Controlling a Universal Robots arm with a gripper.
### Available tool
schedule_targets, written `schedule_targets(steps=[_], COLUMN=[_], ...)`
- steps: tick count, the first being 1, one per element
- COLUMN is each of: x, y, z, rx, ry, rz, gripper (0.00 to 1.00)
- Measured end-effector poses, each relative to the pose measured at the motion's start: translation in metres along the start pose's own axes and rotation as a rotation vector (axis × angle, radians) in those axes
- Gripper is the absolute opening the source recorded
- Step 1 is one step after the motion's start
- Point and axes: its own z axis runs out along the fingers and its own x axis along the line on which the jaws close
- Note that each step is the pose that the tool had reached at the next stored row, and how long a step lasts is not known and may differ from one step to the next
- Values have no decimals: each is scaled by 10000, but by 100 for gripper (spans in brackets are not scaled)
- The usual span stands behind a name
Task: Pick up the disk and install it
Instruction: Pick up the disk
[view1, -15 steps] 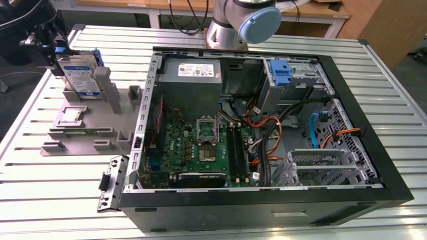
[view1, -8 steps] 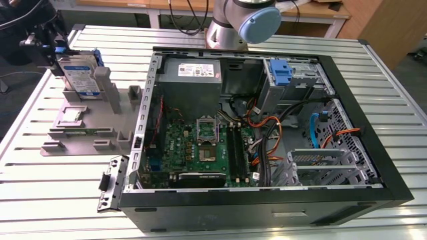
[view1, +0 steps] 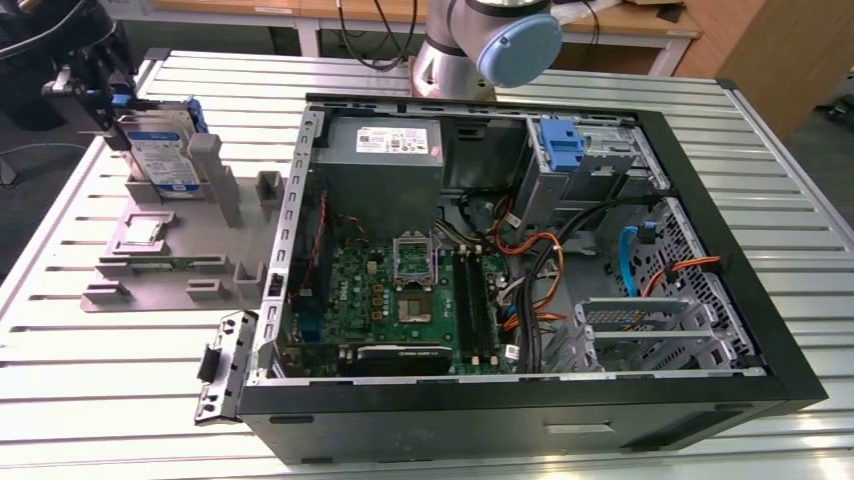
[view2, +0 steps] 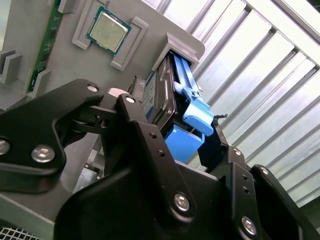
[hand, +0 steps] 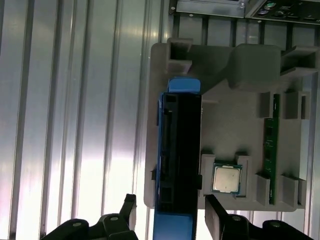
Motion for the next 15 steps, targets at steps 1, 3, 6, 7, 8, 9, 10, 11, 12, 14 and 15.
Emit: schedule_targets(steps=[1, 3, 6, 7, 8, 9, 10, 11, 12, 14, 15], x=[4, 18, 38, 40, 40, 41, 41, 41, 42, 41, 42], y=[0, 1, 2, 2, 2, 2, 2, 2, 2, 2, 2], z=[0, -1, -2, -3, -5, -7, -7, -7, -7, -7, -7], rx=[0, 3, 4, 6, 7, 8, 7, 7, 7, 8, 8], ry=[0, -2, -5, -7, -7, -8, -8, -8, -8, -8, -8], rz=[7, 41, 165, 239, 269, 289, 305, 308, 311, 316, 318], gripper=[67, 60, 60, 60, 60, 60, 60, 60, 60, 60, 60])
